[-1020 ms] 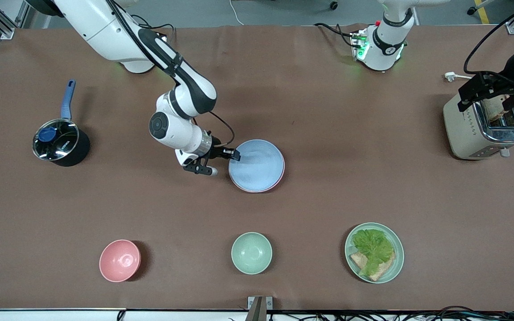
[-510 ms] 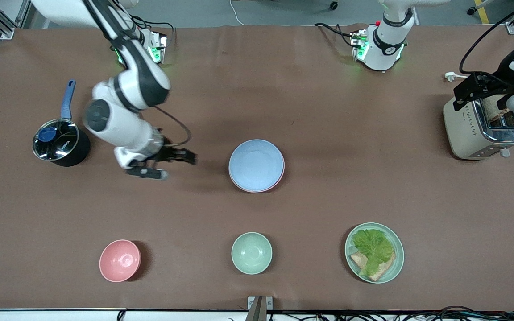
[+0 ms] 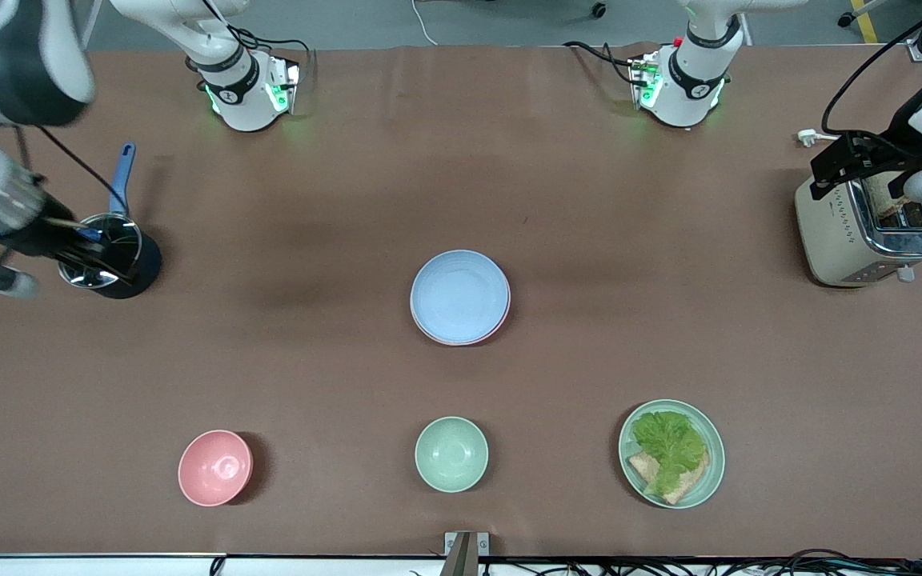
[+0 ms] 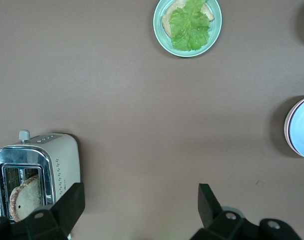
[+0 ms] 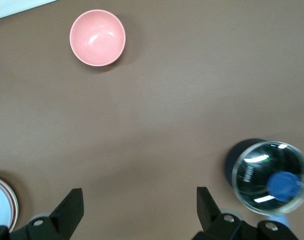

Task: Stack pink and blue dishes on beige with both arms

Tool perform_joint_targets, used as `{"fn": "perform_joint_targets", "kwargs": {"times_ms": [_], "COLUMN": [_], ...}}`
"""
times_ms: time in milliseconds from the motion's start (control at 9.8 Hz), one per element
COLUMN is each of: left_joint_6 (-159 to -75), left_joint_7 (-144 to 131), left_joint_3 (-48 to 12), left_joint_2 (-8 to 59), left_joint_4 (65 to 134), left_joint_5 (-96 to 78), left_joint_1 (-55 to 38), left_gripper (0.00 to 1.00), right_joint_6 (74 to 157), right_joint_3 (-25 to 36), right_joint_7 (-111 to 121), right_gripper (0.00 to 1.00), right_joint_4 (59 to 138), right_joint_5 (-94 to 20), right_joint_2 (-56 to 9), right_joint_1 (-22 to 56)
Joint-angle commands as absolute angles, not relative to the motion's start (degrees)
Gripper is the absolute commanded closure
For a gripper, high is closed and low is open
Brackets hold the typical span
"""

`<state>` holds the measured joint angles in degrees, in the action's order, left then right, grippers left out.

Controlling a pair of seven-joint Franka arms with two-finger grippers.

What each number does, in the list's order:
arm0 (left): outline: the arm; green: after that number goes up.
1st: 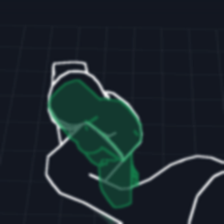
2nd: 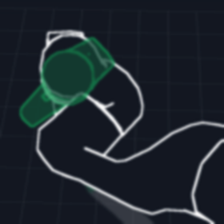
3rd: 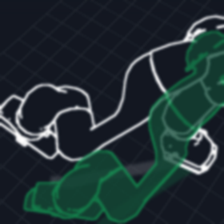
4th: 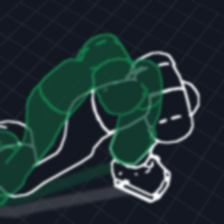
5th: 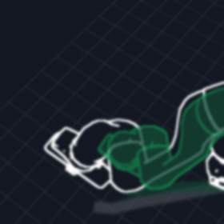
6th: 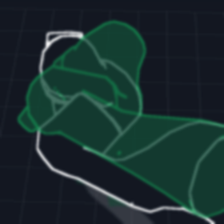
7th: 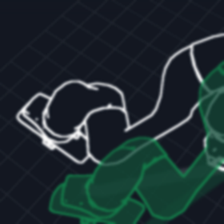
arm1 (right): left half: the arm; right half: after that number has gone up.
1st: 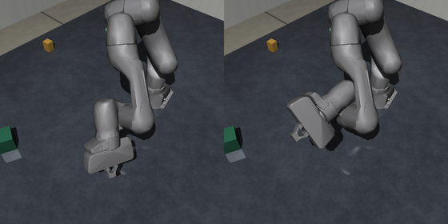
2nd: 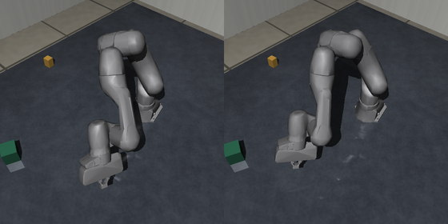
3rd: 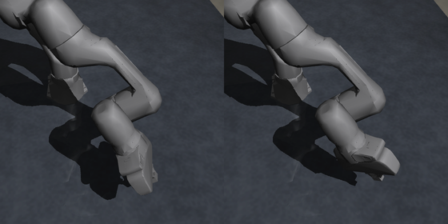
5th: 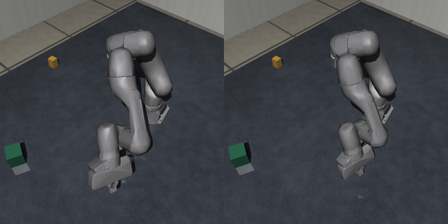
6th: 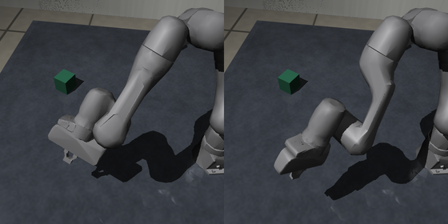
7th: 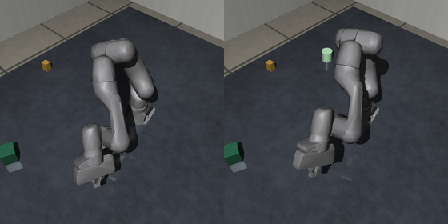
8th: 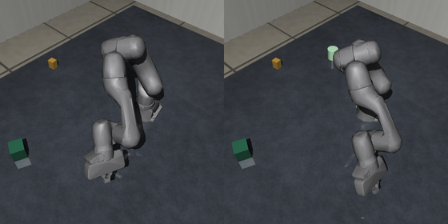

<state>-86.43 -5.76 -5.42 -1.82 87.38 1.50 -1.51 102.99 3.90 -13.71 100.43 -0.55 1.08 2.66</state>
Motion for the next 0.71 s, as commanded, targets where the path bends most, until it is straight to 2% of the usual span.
{"fn": "perform_joint_targets", "kwargs": {"times_ms": [0,204,612], "left_joint_6": [-86.48,-86.66,-86.66], "left_joint_7": [-5.36,-5.36,-5.36], "left_joint_3": [-4.83,-4.83,-4.92], "left_joint_2": [-1.76,-1.5,-1.32], "left_joint_4": [89.21,89.03,88.59], "left_joint_5": [1.05,1.23,1.23], "left_joint_1": [-1.76,-1.93,-2.02], "left_gripper": [0.0,0.0,0.0], "right_joint_6": [93.55,84.86,85.43], "right_joint_3": [5.36,6.85,6.24], "right_joint_7": [-7.33,-4.66,-5.27], "right_gripper": [0.0,0.0,0.0], "right_joint_4": [90.74,84.85,84.2], "right_joint_5": [0.44,0.7,0.53], "right_joint_2": [0.17,0.44,0.09], "right_joint_1": [1.5,1.41,1.49]}}
